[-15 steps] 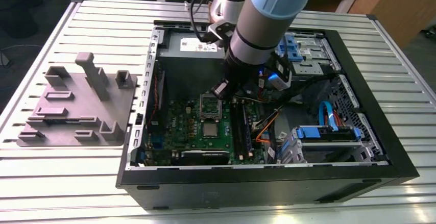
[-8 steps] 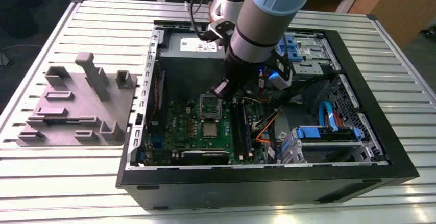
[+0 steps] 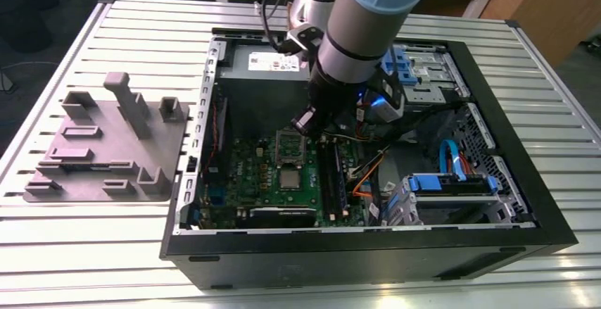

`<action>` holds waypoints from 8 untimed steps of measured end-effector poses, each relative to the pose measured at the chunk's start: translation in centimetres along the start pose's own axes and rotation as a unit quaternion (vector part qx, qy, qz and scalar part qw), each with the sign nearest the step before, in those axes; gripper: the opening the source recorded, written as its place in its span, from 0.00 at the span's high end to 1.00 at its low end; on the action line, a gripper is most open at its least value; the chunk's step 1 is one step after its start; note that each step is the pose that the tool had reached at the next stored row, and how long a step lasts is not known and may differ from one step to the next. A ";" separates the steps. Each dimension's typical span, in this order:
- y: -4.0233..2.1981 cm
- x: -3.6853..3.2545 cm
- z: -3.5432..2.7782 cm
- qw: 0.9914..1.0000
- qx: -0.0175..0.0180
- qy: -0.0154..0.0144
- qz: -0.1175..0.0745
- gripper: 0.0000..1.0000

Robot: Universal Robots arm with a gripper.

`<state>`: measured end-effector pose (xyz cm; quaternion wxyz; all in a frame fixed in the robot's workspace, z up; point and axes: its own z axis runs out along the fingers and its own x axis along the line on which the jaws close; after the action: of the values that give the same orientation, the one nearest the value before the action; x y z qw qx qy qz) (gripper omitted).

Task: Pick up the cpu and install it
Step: 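Close the cpu cover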

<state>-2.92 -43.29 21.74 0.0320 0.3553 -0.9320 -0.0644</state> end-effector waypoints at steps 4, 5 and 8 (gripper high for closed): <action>0.06 0.00 -0.31 1.000 0.003 0.003 0.000 0.90; 0.07 0.00 -0.36 1.000 0.005 0.004 0.000 0.90; 0.10 0.01 -0.49 1.000 0.009 0.008 0.000 0.90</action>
<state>-2.95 -43.26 22.24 0.0364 0.3560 -0.9323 -0.0529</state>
